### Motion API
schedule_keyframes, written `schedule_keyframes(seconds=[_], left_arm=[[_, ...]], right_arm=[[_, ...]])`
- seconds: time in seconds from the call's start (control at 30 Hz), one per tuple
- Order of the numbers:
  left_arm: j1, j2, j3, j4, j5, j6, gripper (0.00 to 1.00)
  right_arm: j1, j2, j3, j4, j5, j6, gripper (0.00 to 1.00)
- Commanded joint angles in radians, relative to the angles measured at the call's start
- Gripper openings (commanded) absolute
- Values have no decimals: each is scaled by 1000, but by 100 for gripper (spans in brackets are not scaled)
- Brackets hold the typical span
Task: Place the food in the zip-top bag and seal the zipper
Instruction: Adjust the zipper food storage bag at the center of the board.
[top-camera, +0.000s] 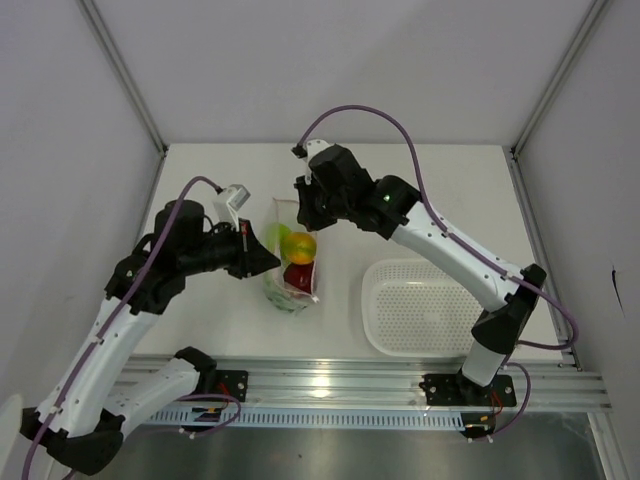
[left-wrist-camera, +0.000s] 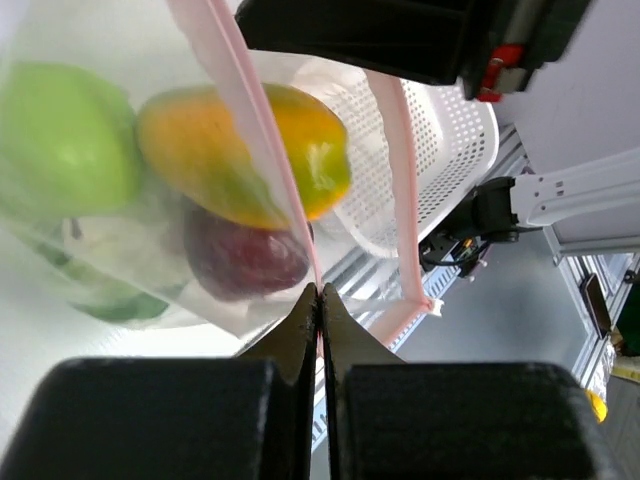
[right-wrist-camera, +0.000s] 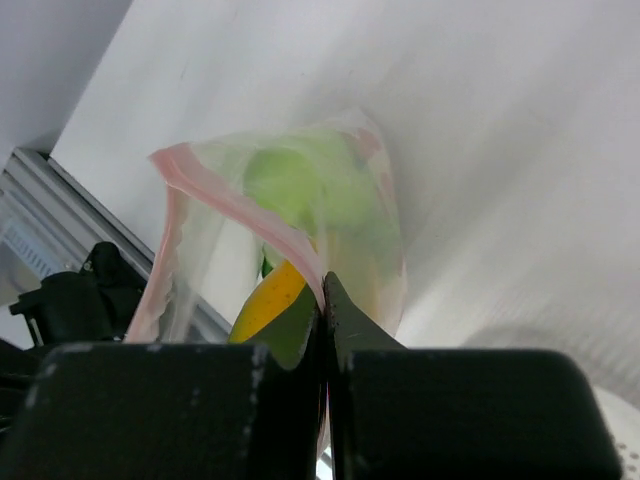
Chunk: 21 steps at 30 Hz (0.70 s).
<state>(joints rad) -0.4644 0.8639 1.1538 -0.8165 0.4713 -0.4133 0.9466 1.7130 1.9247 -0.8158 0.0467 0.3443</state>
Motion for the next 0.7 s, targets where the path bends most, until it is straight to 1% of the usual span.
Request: schedule_keyframes(seconds=[0.0, 0.03, 0.07, 0.13, 0.2, 0.27, 0.33, 0.43, 0.5, 0.53, 0.57, 0.63, 0.67], left_arm=[[9, -71, 38, 27, -8, -19, 1], [9, -83, 37, 27, -13, -21, 0], [9, -89, 24, 33, -17, -27, 1], [9, -92, -28, 54, -46, -33, 1], [13, -79, -69, 48, -71, -47, 1], [17, -80, -45, 27, -69, -65, 1], [17, -104, 25, 30, -86, -74, 1], [17, -155, 105, 20, -118, -100, 1], [17, -169, 84, 34, -109, -122, 1], [17, -178, 33, 66, -102, -143, 1], [17, -181, 3, 79, -94, -156, 1], [17, -178, -113, 102, -73, -174, 0], [17, -174, -138, 124, -72, -177, 1]], right_arm=[[-8, -24, 152, 6, -27, -93, 0], [-15, -21, 158, 9, -34, -94, 0], [-29, -20, 157, 29, -95, -90, 0], [-42, -10, 116, 62, -149, -71, 0], [-57, 11, 96, 61, -174, -68, 0], [-68, 57, 144, 18, -188, -68, 0], [-71, 89, 258, -35, -194, -97, 0], [-68, 94, 359, -51, -211, -120, 0], [-75, 76, 335, -22, -238, -117, 0], [-80, 54, 263, 27, -249, -99, 0], [-84, 48, 222, 53, -258, -88, 0], [-95, 49, 127, 96, -292, -67, 0], [-97, 65, 113, 101, -298, -64, 0]])
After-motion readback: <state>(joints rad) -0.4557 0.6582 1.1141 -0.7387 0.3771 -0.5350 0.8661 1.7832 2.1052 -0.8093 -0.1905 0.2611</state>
